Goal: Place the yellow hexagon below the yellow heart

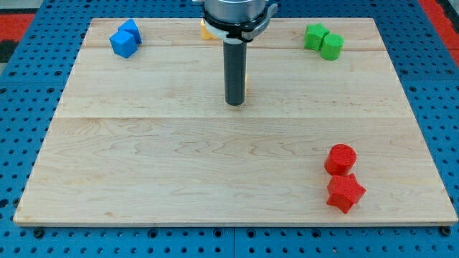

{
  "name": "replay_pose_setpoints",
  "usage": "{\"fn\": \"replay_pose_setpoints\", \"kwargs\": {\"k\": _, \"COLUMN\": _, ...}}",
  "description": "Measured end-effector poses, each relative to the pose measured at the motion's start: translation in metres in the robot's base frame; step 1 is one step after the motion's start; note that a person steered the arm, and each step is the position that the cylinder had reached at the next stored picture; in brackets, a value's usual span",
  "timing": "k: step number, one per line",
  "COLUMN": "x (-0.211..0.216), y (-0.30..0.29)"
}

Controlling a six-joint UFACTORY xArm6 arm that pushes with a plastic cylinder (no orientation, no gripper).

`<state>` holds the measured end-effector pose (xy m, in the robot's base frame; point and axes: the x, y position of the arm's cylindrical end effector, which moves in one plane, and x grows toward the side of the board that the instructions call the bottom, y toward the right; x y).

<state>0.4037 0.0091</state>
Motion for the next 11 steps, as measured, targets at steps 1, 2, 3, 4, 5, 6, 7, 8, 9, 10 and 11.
{"fn": "replay_pose_setpoints", "kwargs": {"k": 1, "x": -0.022, "y": 0.006}}
{"fn": "replay_pose_setpoints", "kwargs": {"k": 2, "x": -0.069, "y": 0.004}}
{"fn": "replay_pose_setpoints", "kwargs": {"k": 3, "x": -0.056, "y": 0.022}}
{"fn": "replay_pose_setpoints", "kwargs": {"k": 4, "x": -0.07, "y": 0.041}}
{"fn": "replay_pose_setpoints", "kwargs": {"k": 5, "x": -0.11, "y": 0.02}}
{"fn": "replay_pose_setpoints", "kwargs": {"k": 6, "x": -0.135, "y": -0.011}}
{"fn": "replay_pose_setpoints", "kwargs": {"k": 7, "x": -0.128, "y": -0.01}}
{"fn": "replay_pose_setpoints", "kwargs": {"k": 8, "x": -0.115, "y": -0.023}}
{"fn": "replay_pose_setpoints", "kwargs": {"k": 9, "x": -0.129, "y": -0.033}}
{"fn": "replay_pose_setpoints", "kwargs": {"k": 10, "x": -0.125, "y": -0.01}}
{"fn": "replay_pose_setpoints", "kwargs": {"k": 11, "x": -0.069, "y": 0.08}}
